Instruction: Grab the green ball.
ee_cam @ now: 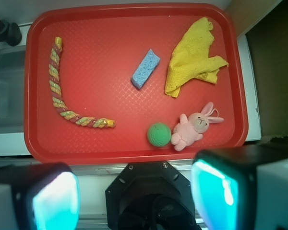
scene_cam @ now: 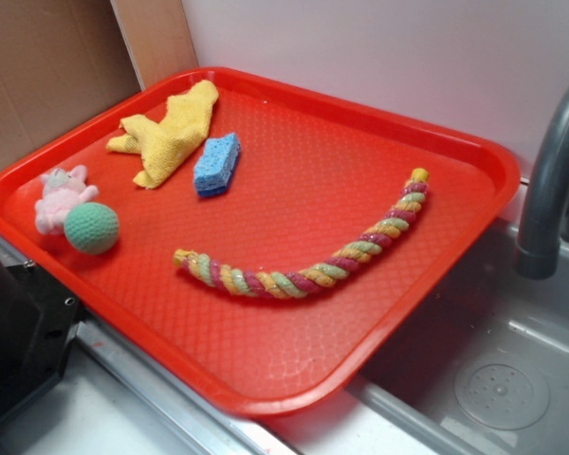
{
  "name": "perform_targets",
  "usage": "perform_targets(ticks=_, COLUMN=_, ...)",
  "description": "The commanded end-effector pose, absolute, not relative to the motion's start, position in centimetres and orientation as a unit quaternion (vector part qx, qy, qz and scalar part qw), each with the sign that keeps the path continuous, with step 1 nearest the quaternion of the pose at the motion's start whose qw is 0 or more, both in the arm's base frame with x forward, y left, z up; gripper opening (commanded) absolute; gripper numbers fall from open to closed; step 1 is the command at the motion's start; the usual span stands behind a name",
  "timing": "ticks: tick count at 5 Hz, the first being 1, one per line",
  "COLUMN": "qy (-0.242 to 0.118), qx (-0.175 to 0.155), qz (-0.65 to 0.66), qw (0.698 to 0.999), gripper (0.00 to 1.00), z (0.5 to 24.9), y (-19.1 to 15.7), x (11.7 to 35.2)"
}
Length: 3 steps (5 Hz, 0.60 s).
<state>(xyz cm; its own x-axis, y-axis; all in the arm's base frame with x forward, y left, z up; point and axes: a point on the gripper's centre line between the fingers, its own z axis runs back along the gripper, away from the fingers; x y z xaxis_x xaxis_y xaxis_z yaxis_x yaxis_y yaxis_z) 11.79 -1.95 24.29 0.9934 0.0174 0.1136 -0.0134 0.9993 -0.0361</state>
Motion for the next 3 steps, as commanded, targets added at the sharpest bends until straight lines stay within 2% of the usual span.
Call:
perform_targets(ticks=1, qy=-0.057, qx=-0.018, qz=0.008, qw=0.998, gripper=1.00, z=24.3, y=-1.9, x=11.8)
perform_targets(ticks=2, qy=-0.055, qx=-0.026, qz=-0.107, qw=0.992, gripper=1.00, z=20.8, y=-1.1, x=11.1)
perform_targets(ticks=3, qy=-0.050, qx=-0.056, qz=-0.182, qw=0.980, gripper=1.00, z=18.4, y=-0.1, x=10.3)
